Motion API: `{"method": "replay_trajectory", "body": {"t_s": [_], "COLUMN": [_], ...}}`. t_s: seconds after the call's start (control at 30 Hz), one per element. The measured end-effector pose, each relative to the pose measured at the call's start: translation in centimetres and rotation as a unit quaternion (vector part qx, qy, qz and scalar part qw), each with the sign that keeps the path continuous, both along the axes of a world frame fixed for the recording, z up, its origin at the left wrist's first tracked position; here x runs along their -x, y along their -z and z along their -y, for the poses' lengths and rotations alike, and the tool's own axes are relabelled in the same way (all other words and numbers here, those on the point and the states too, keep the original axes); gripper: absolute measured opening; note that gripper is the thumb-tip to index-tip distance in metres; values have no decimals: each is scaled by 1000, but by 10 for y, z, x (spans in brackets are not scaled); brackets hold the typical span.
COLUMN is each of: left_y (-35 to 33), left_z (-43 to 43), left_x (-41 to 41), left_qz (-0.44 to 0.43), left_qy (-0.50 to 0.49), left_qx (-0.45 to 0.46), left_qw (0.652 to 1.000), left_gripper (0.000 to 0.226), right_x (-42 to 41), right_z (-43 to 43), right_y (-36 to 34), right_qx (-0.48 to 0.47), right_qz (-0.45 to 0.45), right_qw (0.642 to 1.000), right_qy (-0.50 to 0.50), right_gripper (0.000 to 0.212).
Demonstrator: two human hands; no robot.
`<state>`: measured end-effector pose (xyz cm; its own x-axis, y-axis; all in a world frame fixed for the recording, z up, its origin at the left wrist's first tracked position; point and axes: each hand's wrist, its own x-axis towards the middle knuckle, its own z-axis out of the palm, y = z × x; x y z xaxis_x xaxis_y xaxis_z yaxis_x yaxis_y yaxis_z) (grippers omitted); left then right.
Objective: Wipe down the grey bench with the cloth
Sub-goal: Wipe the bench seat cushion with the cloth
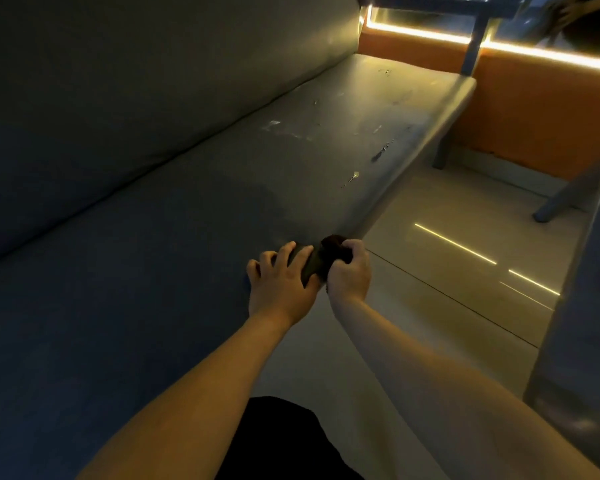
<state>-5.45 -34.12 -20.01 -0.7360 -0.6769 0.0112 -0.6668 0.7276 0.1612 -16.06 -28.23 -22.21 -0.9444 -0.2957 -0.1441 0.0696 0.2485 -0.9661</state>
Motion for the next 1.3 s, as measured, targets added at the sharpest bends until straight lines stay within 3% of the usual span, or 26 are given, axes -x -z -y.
{"method": "replay_trajectory", "body": {"t_s": [0.13, 0.23, 0.37, 0.47, 0.8, 1.0, 1.2, 1.3], "left_y": [-5, 0, 6, 9, 10, 11, 15, 16], "left_z": [2, 3, 1, 4, 4, 3, 6, 7], "left_x": [10, 10, 10, 11, 9, 7, 8, 8], "left_qz": [2, 11, 5, 11, 5, -4, -13, -7], "left_qy": [-5, -6, -1, -2, -1, 8, 7, 3], "left_qx": [3, 7, -4, 4, 17, 21, 40, 29], "left_qw": [1000, 1000, 1000, 1000, 1000, 1000, 999, 1000], "left_gripper": [54, 55, 59, 60, 62, 61, 61, 62], "right_x": [1, 28, 65, 61, -9, 53, 41, 22], "right_z": [-2, 4, 17, 26, 3, 12, 19, 14], "right_y": [8, 2, -1, 3, 38, 33, 38, 45], "right_qx": [23, 47, 83, 59, -6, 92, 148, 150], "right_qz": [14, 25, 109, 141, 111, 176, 273, 276], "right_qw": [1000, 997, 987, 985, 993, 975, 950, 949], "right_qy": [-10, 49, 82, 75, 35, 102, 30, 23], "right_gripper": [31, 26, 30, 32, 18, 29, 19, 29]}}
